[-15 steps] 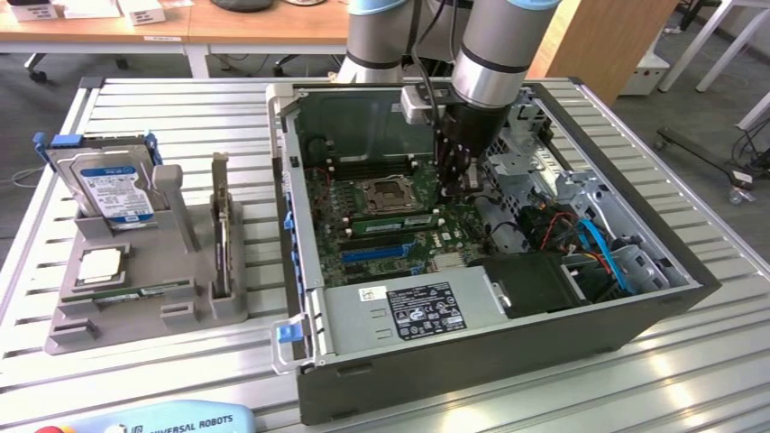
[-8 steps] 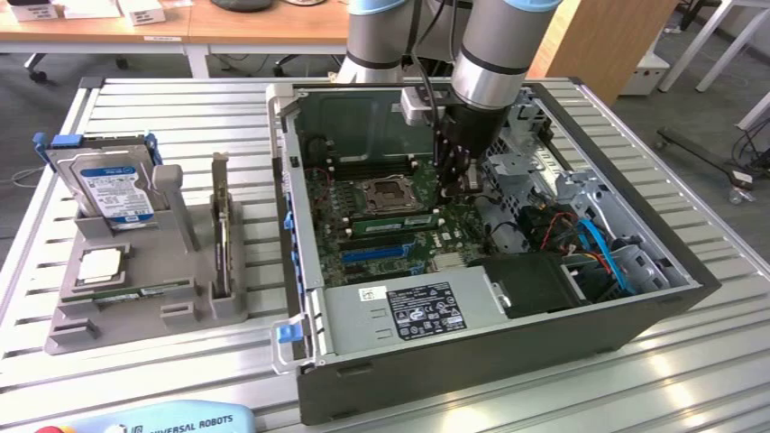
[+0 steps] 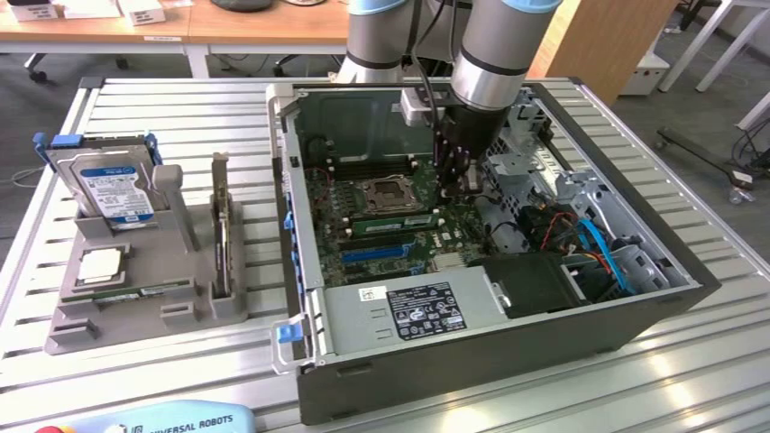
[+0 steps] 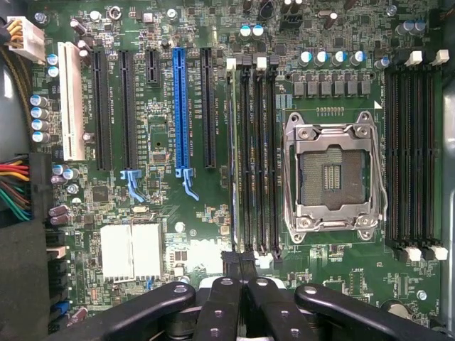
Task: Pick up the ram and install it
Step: 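Press down the ram until it locks into place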
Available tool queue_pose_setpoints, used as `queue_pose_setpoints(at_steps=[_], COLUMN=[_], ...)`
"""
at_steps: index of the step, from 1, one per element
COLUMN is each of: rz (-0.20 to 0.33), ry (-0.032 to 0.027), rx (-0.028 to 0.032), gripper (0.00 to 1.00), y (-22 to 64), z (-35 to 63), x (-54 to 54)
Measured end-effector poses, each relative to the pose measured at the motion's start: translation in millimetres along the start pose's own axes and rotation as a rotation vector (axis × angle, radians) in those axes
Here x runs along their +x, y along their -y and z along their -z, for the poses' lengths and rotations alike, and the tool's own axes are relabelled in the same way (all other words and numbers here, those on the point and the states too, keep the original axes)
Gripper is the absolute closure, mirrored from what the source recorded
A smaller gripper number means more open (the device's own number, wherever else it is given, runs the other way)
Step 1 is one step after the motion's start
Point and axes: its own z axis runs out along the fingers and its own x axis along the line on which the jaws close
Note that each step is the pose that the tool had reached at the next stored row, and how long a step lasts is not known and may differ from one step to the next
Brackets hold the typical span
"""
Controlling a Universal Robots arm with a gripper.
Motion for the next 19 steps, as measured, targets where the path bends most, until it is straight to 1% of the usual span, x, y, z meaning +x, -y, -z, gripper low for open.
queue_pose_setpoints(at_steps=[14,15,19], rz=[0.0,0.0,0.0], ry=[0.0001,0.0008,0.0003], rx=[0.0,0.0002,0.0001], gripper=[0.9,0.9,0.9], y=[0.1,0.1,0.2], z=[-3.3,-4.3,-7.5], x=[0.0,-0.1,0.0])
